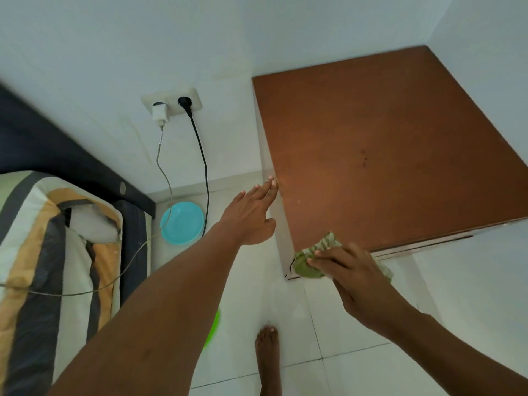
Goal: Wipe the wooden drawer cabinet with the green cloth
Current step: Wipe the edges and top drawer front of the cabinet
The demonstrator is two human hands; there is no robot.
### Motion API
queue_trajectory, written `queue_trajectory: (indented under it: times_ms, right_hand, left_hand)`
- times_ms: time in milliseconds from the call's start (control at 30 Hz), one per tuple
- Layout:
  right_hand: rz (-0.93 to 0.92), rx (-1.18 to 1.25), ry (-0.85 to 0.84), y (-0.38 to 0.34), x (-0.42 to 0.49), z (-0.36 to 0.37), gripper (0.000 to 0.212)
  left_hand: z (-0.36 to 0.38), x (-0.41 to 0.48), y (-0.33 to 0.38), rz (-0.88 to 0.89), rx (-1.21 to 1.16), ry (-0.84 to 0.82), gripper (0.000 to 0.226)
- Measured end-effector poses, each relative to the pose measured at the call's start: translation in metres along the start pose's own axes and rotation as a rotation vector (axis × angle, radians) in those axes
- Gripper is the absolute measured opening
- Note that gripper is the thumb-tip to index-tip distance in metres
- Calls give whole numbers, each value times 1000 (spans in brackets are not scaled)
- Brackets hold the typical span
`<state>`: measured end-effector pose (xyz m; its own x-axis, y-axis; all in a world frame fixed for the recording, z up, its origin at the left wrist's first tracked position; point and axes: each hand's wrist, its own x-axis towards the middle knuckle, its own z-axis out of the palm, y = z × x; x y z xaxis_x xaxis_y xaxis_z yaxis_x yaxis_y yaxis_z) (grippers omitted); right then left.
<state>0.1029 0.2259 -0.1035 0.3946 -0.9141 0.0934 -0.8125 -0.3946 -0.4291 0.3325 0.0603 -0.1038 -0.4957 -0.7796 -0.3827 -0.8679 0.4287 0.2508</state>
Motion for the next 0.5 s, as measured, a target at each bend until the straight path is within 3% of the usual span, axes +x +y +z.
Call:
queue_trajectory:
  times_ms: [67, 133, 233, 333, 433, 500]
  right_hand:
    - [-44, -13, -100, -4, -26, -11, 61]
    - [-22, 32, -66, -6, -41, -31, 53]
    - [100, 38, 178, 0, -28, -63, 43]
    - [240, -28, 368, 13, 3, -75, 39]
    - [357, -60, 239, 22, 14, -52, 37]
    - [326, -134, 153, 24, 6, -29, 40]
  left_hand:
    - [-4, -3, 5, -25, -21, 19, 79]
    - [-6, -9, 13, -45, -38, 102, 75]
    - [0, -29, 31, -39, -74, 243, 75]
    - [14, -54, 49, 40, -41, 261, 77]
    - [22, -65, 63, 106, 29, 237, 76]
    - [30, -66, 70, 163, 75, 246, 72]
